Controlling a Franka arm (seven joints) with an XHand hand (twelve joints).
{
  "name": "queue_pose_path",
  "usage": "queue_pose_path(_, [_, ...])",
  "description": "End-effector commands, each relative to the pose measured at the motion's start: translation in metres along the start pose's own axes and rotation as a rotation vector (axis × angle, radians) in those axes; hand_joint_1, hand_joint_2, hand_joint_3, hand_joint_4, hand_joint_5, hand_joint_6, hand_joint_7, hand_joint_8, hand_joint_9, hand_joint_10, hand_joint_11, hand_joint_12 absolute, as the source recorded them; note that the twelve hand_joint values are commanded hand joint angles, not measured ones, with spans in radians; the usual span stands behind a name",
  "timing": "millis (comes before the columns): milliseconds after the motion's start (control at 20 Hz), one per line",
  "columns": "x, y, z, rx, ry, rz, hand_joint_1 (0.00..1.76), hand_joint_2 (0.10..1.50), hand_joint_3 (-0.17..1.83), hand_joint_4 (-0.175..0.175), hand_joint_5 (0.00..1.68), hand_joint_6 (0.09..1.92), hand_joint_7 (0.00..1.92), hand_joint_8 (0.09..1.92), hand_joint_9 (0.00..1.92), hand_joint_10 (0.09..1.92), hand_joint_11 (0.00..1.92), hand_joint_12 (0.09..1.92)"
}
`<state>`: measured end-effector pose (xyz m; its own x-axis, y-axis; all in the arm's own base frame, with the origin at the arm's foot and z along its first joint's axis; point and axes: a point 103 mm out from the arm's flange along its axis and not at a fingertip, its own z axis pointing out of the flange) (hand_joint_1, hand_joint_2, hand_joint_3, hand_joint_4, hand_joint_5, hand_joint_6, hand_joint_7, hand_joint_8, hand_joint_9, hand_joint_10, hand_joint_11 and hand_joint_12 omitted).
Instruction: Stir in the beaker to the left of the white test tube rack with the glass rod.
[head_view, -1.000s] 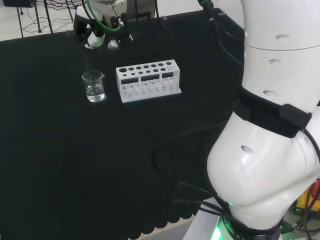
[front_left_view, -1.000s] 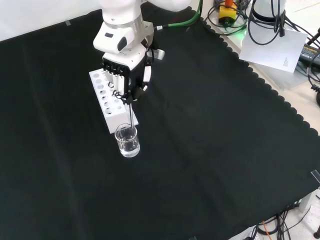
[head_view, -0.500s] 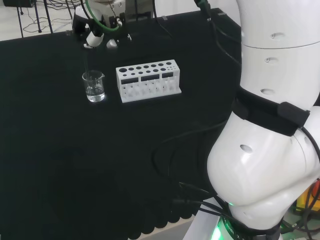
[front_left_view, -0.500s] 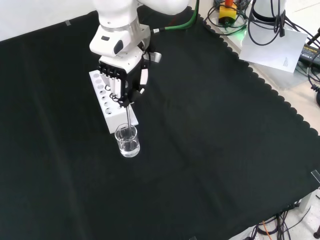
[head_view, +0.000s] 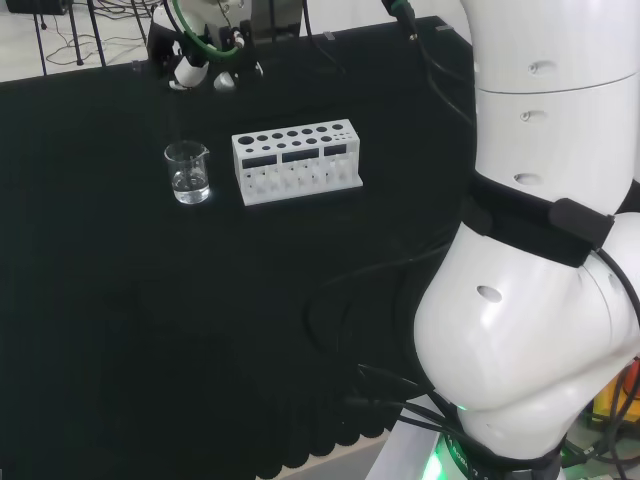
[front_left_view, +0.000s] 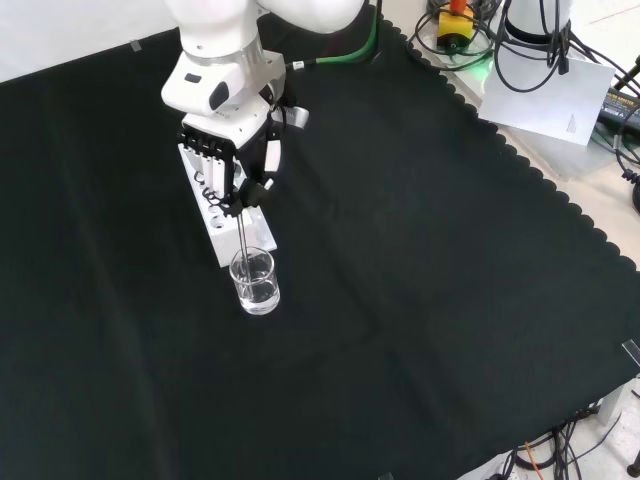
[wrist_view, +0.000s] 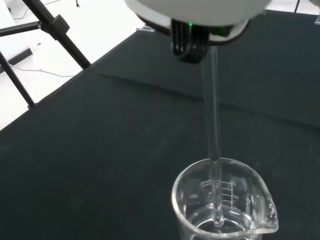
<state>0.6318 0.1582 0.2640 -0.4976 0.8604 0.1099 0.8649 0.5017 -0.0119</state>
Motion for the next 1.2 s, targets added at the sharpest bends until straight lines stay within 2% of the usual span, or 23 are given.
queue_pose_path(50, [-0.011, -0.004, -0.004, -0.003, -0.005, 0.012, 1.32, 0.69, 0.63, -0.175, 1.18, 0.55, 1.33, 0.82, 1.83, 0.50, 1.71, 0.57])
queue_pose_path(750, [0.003, -0.027, -0.007, -0.001, 0.003, 0.015, 1.32, 0.69, 0.63, -0.175, 1.18, 0.55, 1.33, 0.82, 1.83, 0.50, 1.71, 0.57])
queue_pose_path(1200, [0.023, -0.014, 0.001, 0.008, 0.008, -0.020, 1.32, 0.69, 0.63, -0.175, 1.18, 0.55, 1.33, 0.82, 1.83, 0.50, 1.71, 0.57])
